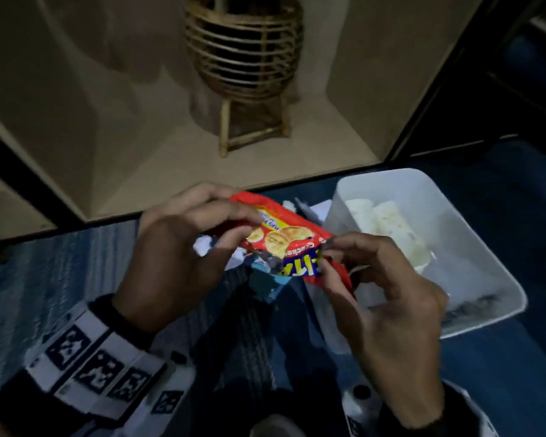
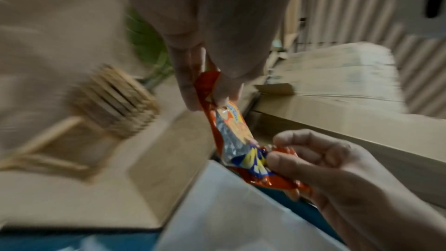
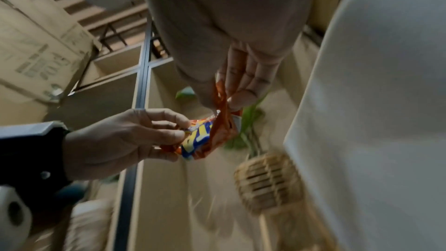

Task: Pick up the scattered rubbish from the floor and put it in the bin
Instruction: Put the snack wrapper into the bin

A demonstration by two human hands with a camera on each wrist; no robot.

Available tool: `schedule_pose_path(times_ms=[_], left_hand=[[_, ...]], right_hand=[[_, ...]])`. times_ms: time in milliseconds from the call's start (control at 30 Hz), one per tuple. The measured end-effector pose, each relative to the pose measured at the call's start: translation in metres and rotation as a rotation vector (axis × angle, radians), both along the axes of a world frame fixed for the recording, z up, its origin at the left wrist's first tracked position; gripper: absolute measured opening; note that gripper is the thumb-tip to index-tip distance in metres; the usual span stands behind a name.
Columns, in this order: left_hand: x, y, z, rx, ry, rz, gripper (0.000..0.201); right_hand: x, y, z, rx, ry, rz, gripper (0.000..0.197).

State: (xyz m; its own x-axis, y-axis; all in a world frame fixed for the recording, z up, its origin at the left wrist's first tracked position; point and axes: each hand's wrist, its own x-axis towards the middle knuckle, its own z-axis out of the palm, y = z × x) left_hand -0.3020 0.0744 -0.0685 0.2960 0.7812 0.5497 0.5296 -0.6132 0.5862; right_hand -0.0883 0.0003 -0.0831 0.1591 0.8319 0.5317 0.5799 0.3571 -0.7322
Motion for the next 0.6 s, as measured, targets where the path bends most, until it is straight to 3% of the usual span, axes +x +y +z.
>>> schedule_pose_path(times_ms=[133, 267, 400, 600], left_hand=[[0.056, 0.011, 0.021, 0.119, -0.107, -0.125, 0.009], [0.109, 0.029, 0.022, 0.18, -0.074, -0.194, 0.015], [0.146, 0.05, 0.016, 0.087, 0.051, -0.225, 0.029], [0.169, 0.061, -0.001, -0.047, 0.341, -0.085, 0.057]], right_hand=[[0.028, -0.016, 0.03, 0.117, -0.12, -0.209, 0.006], [0.069, -0.024, 0.04, 0.123, -0.157, -0.346, 0.006], [0.102, -0.024, 0.027, -0.044, -0.235, -0.409, 0.017], [0.108, -0.034, 0.001, -0.076, -0.325, -0.333, 0.013]])
